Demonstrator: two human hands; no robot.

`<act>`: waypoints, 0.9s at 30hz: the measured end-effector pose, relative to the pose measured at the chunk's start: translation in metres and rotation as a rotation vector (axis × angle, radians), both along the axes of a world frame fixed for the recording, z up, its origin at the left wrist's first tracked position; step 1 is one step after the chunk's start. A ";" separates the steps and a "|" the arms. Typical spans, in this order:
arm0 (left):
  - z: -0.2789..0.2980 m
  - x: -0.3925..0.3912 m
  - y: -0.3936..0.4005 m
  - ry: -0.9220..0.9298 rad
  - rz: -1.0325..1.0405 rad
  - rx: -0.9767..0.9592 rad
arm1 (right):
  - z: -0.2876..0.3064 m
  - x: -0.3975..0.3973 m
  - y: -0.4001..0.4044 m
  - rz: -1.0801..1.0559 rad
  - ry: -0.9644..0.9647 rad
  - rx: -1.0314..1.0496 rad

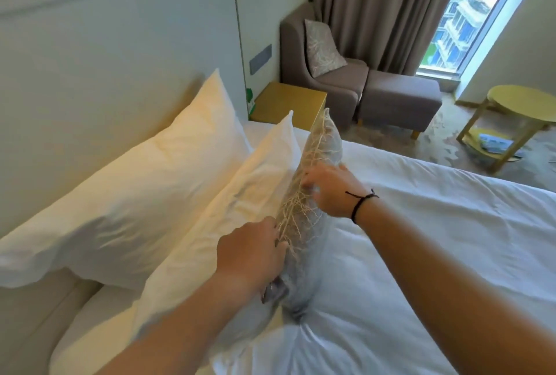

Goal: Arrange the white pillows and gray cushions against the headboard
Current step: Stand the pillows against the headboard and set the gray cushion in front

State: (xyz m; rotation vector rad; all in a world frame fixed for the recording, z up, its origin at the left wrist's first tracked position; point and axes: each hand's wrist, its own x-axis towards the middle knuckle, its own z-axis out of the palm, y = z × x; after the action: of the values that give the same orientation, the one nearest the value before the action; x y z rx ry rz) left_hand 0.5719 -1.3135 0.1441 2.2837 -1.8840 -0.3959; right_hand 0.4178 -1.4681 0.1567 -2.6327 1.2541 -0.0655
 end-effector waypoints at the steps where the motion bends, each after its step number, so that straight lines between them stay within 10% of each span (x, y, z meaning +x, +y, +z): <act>1: -0.007 0.005 0.000 0.017 0.010 0.035 | -0.020 0.010 0.010 -0.039 -0.007 0.129; 11: -0.043 0.081 0.039 0.158 0.158 0.201 | -0.082 0.071 0.039 -0.319 -0.181 0.458; 20: -0.026 0.198 0.082 0.268 0.473 0.018 | -0.045 0.104 0.039 -0.302 -0.394 0.125; 27: -0.010 0.306 0.097 -0.043 0.597 -0.111 | -0.036 0.167 0.054 -0.080 -0.256 0.307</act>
State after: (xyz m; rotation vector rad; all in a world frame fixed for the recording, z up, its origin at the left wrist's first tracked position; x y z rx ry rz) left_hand 0.8777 -1.2169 0.1342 2.6301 -1.1106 -0.1530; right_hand 0.5850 -1.4144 0.1211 -2.2333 1.1768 -0.2003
